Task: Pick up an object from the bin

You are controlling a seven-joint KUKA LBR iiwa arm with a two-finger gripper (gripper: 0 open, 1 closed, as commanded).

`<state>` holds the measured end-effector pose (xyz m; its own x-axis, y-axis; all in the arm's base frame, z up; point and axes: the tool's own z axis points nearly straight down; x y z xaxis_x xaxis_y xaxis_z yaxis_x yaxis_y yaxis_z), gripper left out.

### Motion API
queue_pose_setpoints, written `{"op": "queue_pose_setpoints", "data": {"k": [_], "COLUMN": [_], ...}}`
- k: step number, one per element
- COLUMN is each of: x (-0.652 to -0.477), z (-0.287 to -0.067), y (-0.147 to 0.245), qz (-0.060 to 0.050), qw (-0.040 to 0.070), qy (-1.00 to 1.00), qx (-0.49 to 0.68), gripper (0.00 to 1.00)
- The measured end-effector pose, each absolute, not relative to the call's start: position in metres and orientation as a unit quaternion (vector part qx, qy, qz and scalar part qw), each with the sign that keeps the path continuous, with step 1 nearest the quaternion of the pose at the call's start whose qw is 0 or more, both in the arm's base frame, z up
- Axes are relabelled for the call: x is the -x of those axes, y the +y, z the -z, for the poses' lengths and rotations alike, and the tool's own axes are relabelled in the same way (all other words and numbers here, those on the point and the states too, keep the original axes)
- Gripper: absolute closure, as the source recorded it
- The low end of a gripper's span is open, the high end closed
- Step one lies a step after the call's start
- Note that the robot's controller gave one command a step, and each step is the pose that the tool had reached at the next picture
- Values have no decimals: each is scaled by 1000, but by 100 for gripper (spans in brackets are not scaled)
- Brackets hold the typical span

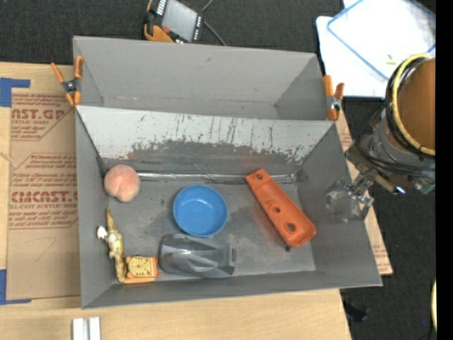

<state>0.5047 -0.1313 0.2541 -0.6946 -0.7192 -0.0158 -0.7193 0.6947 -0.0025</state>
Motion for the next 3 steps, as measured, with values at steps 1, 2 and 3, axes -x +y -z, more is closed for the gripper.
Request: {"op": "queue_pose_setpoints", "data": {"k": [1,2,3], "x": [-500,-496,-491], "z": [-157,-70,-71], "y": [-130,-128,-100], "qz": [-2,-5,-3], "qw": [8,5,9], "qy": [934,944,954], "qx": [358,330,299], "gripper": [0,0,100]}}
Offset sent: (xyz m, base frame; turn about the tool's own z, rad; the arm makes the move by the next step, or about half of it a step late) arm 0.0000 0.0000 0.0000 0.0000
